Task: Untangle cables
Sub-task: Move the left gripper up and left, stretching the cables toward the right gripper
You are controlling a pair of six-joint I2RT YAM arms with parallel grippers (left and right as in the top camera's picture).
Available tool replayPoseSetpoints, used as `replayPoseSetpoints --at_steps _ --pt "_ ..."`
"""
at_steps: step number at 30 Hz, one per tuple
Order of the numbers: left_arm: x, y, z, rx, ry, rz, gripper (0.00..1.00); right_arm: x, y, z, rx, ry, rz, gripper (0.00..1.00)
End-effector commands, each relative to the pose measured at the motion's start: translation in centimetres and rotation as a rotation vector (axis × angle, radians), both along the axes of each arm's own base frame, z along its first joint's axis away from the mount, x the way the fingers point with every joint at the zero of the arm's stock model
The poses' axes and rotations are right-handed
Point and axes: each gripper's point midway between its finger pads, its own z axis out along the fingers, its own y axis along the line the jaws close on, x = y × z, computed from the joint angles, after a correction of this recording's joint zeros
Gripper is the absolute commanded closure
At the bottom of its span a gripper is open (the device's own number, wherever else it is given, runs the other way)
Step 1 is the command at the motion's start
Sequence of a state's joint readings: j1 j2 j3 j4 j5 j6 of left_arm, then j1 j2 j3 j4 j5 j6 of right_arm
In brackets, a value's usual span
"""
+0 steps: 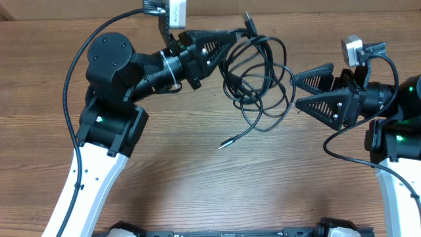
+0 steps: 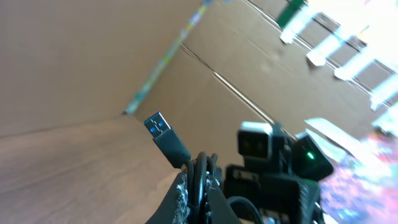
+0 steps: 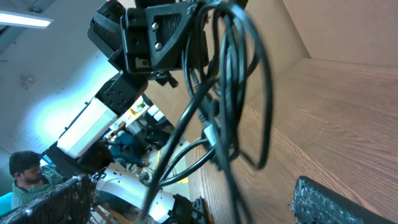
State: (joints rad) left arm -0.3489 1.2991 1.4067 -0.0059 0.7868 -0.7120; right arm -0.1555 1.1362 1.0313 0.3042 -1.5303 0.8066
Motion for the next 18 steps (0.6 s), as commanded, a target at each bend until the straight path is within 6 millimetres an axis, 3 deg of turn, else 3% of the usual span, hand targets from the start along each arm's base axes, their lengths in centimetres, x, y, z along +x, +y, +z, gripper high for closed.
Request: replayPoseSetpoints --at_steps 1,15,18 --pt "-2.5 -0.4 1.2 -0.007 -0.032 -0.109 0.96 0.1 -0.1 0.5 -0.004 -0.044 -0.017 0.00" --pt "-6.4 -1.3 0.5 0.072 -0.211 -0.333 0.96 1.1 -0.3 0.7 -0.005 -0.120 -0.077 0.00" --pt "-6.3 -1.3 0.5 0.072 -0.211 -0.324 0.96 1.0 -0.3 0.7 -0.006 -0.120 -0.072 0.10"
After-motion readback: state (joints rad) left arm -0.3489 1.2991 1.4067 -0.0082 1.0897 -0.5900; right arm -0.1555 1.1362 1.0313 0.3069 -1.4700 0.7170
